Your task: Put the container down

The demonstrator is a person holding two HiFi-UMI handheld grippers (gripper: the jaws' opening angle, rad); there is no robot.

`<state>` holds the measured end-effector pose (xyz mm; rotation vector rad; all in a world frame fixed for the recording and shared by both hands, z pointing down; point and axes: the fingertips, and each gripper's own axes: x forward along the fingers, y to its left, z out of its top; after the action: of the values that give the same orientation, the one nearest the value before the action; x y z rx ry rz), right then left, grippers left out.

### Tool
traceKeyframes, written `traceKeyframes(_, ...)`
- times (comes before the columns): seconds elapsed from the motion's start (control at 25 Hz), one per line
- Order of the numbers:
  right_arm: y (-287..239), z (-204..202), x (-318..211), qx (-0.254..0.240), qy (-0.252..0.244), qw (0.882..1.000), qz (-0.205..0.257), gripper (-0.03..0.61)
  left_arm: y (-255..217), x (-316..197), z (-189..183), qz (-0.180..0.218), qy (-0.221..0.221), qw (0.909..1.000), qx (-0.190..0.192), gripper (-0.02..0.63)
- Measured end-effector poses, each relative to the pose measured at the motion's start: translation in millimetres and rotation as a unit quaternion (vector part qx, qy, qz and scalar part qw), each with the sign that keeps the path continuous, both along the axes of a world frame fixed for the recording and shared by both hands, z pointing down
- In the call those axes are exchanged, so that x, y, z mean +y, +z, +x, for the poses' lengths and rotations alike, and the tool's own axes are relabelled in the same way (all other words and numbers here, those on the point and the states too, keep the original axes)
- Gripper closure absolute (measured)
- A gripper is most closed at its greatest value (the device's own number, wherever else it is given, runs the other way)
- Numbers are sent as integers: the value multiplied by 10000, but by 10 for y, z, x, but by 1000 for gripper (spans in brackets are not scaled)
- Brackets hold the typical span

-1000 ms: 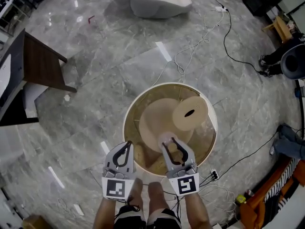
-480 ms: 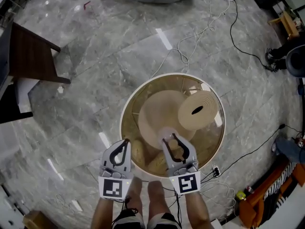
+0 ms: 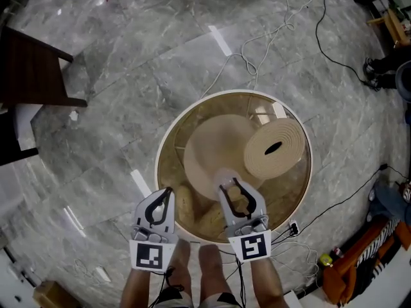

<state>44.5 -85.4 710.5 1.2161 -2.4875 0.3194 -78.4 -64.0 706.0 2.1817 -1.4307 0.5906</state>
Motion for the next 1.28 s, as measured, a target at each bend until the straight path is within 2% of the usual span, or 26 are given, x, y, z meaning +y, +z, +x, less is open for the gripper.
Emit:
traceKeyframes(0.56, 591, 57, -93, 78, -27, 9998, -168, 445, 533, -11, 99, -318, 28, 9995, 27, 594)
traceKeyframes(1.28, 1069, 0, -77, 160, -9, 9993, -324, 443, 981, 98, -31, -608, -118, 9981, 50, 594)
